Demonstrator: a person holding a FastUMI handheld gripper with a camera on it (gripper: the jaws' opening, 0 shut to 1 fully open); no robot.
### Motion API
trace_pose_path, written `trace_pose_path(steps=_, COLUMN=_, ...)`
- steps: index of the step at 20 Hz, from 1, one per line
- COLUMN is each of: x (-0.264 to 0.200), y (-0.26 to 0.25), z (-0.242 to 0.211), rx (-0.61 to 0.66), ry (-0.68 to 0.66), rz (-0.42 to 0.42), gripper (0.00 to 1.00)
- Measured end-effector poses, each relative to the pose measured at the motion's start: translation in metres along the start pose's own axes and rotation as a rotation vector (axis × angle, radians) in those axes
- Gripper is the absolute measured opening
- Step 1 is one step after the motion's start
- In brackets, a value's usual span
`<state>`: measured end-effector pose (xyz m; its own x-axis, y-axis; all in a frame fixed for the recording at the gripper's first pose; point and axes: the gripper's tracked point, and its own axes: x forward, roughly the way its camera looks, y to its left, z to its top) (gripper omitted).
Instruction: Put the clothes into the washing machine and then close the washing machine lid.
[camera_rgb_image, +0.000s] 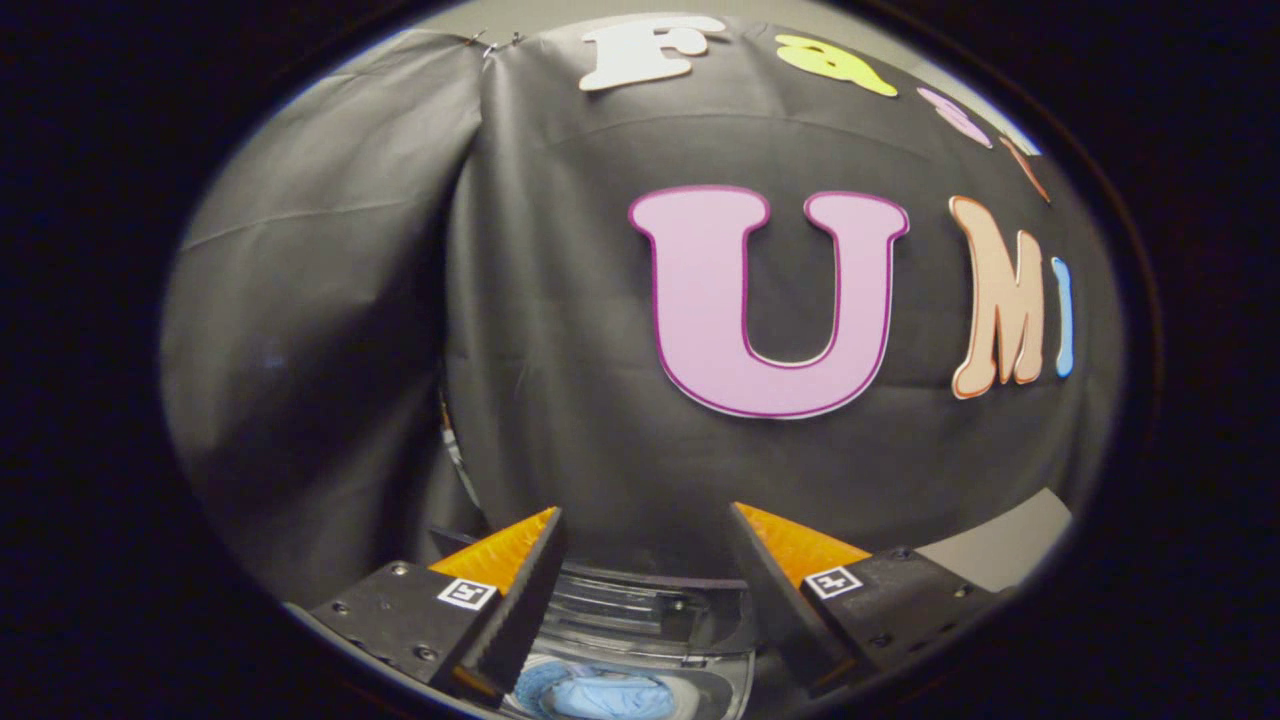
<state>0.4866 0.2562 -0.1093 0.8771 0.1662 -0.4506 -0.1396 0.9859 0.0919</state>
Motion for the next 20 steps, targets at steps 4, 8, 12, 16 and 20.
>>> trace_pose_path(steps=4, x=0.018, y=-0.016, z=-0.020, rx=-0.026, ry=0.041, rz=-0.079, gripper=0.98)
trace_pose_path(steps=8, x=0.033, y=-0.020, z=-0.029, rx=-0.040, ry=0.042, rz=-0.113, gripper=0.95)
trace_pose_path(steps=12, x=0.038, y=-0.022, z=-0.031, rx=-0.039, ry=0.030, rz=-0.115, gripper=0.96)
trace_pose_path(steps=16, x=0.036, y=-0.013, z=-0.037, rx=0.125, ry=0.055, rz=-0.034, gripper=0.94)
trace_pose_path(steps=20, x=0.043, y=-0.012, z=-0.047, rx=0.103, ry=0.104, rz=0.007, gripper=0.96)
